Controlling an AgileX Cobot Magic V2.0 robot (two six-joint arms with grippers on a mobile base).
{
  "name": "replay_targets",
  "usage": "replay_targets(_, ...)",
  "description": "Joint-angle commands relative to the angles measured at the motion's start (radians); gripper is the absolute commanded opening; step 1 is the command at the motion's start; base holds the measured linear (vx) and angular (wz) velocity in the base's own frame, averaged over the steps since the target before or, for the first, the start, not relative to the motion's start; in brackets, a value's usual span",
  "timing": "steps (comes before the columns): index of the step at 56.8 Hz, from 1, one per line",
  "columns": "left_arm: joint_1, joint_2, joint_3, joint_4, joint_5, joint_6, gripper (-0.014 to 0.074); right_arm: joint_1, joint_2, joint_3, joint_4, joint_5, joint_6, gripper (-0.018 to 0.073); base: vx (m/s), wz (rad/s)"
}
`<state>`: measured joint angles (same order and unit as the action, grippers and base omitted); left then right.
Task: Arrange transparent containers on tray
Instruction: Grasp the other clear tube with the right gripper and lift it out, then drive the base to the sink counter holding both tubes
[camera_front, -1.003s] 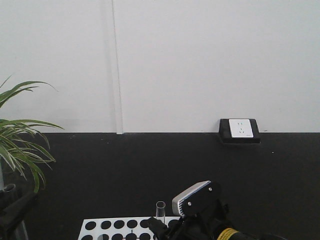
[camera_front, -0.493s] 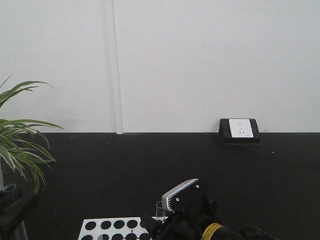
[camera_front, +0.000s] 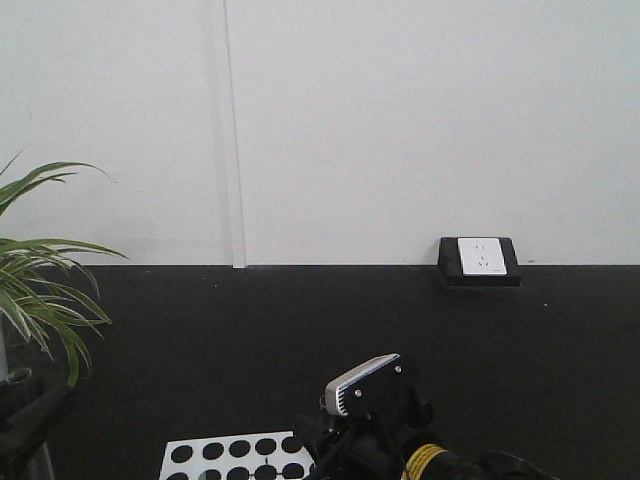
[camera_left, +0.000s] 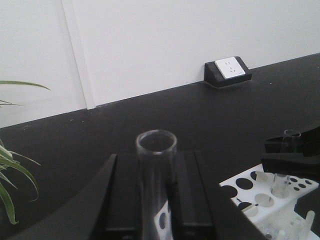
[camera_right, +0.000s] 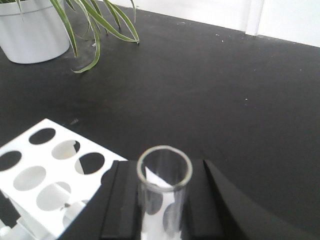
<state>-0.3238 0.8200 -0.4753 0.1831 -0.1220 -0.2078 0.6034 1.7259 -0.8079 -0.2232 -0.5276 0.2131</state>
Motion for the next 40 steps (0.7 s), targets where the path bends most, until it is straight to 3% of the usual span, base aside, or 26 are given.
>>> replay_targets(1, -0.004, -0.008, -0.03, -0.01, -0.087, 0.0, 0.0129, -0.002, -0.087, -0.05, 0.001, -0.054, -0.004, 0.0016, 0.0, 0.0)
replay_targets(20, -0.004, -0.008, -0.032, -0.01, -0.118, -0.001, 0.0129, -0.002, -0.253, -0.251, 0.001, 0.26, -0.004, 0.0012, 0.0, 0.0)
replay_targets(31, -0.004, -0.007, -0.103, -0.01, -0.101, -0.001, 0.0129, -0.002, -0.4, -0.261, 0.001, 0.332, -0.004, 0.0012, 0.0, 0.0)
replay_targets(40, -0.004, -0.007, -0.202, -0.009, -0.027, -0.001, 0.0131, -0.004, -0.58, -0.261, -0.022, 0.535, -0.058, 0.0012, 0.0, 0.0)
